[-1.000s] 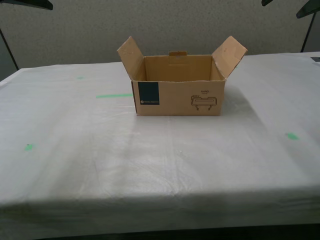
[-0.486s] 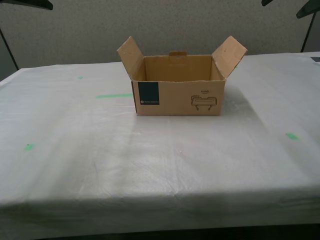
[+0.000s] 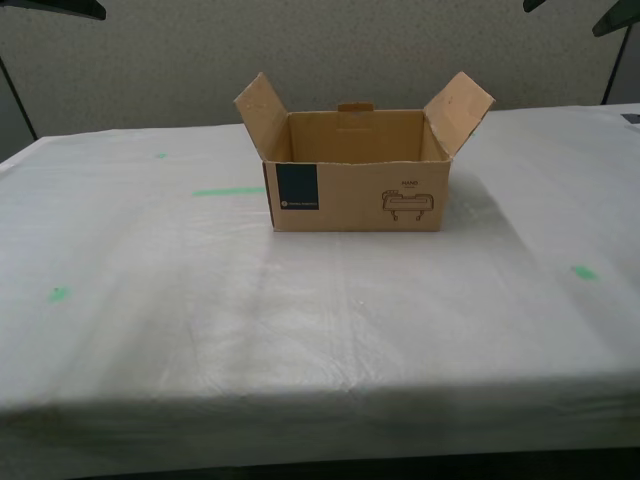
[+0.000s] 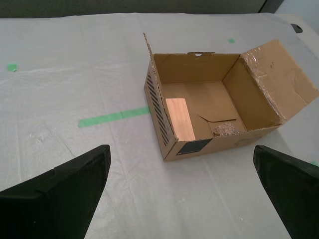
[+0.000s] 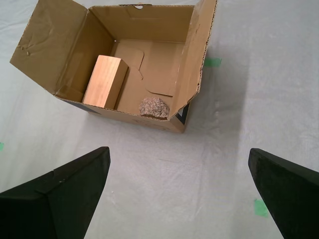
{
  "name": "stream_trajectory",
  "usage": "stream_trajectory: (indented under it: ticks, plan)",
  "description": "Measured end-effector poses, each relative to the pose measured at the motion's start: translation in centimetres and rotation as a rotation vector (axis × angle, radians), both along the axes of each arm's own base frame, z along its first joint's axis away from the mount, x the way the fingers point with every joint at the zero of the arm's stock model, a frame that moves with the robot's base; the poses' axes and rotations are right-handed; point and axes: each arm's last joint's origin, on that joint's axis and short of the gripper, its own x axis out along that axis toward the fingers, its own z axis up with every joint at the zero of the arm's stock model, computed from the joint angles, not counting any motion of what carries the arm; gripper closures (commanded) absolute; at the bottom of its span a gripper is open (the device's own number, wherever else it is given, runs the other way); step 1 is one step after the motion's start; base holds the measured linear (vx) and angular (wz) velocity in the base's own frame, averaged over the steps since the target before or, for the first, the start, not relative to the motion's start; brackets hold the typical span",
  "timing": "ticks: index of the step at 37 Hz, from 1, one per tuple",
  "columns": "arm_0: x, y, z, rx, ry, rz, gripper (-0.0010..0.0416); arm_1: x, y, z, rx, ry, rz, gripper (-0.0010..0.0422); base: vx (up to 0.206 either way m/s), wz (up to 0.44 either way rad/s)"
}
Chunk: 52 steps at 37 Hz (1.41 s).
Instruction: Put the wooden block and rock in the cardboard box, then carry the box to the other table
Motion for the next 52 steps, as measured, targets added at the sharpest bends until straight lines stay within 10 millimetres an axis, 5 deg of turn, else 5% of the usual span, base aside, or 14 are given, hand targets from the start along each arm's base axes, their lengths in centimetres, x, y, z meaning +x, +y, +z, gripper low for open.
stream_trajectory:
  ticks: [52]
  plan:
    - [0.0, 0.01, 0.0, 0.0, 0.0, 0.0, 0.0019, 0.0, 0.0, 0.0, 0.0, 0.0, 0.0, 0.0021, 0.0, 0.0]
